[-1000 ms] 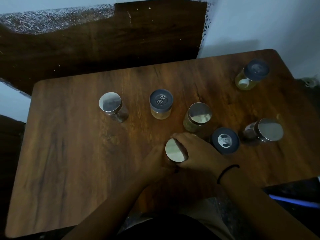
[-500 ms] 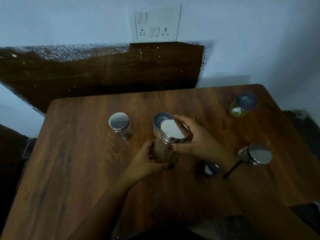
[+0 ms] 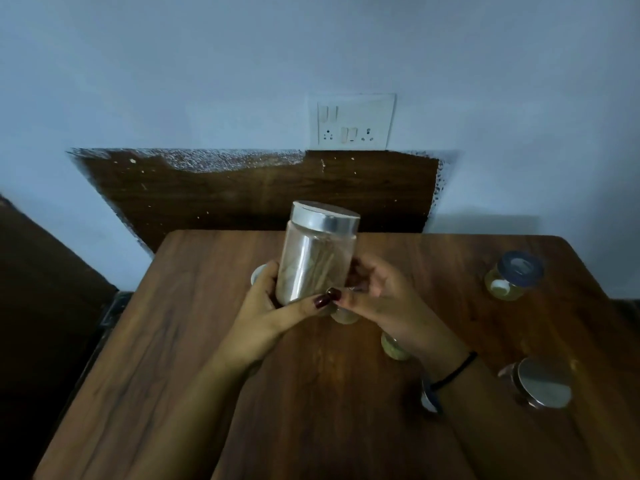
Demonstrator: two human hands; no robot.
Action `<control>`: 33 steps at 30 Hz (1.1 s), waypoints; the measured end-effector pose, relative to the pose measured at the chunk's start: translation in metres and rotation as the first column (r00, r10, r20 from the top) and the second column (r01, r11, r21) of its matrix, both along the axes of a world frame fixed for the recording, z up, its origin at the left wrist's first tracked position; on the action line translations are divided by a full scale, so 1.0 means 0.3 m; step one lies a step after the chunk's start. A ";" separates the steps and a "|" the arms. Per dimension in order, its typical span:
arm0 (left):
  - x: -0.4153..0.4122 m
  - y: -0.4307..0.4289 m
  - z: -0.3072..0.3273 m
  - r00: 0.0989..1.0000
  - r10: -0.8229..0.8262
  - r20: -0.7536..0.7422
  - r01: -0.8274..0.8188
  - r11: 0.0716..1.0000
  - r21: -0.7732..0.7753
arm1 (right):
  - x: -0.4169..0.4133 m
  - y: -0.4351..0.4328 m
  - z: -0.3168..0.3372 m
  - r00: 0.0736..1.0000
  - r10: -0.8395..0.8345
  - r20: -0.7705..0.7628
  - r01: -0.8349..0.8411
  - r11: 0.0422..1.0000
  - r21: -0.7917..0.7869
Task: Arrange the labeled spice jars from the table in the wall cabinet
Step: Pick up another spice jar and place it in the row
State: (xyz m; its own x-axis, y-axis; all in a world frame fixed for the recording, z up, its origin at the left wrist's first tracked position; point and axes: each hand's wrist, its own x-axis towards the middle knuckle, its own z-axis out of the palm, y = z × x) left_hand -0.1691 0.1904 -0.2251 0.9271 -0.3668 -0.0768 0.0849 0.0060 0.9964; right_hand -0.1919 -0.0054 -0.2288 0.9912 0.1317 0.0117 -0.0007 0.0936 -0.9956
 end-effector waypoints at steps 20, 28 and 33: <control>-0.161 -0.032 0.122 0.973 0.132 0.189 -0.134 0.991 -0.002 | -0.056 0.066 0.078 0.994 0.105 0.036 -0.111 0.967 0.230; -0.121 -0.031 0.108 0.978 0.104 0.182 -0.093 0.993 -0.072 | -0.031 0.075 0.084 0.995 0.084 0.053 -0.095 0.961 0.261; -0.093 -0.019 0.093 0.883 0.337 0.326 -0.362 0.932 0.019 | 0.020 0.124 0.062 0.996 -0.048 0.074 0.024 0.955 0.295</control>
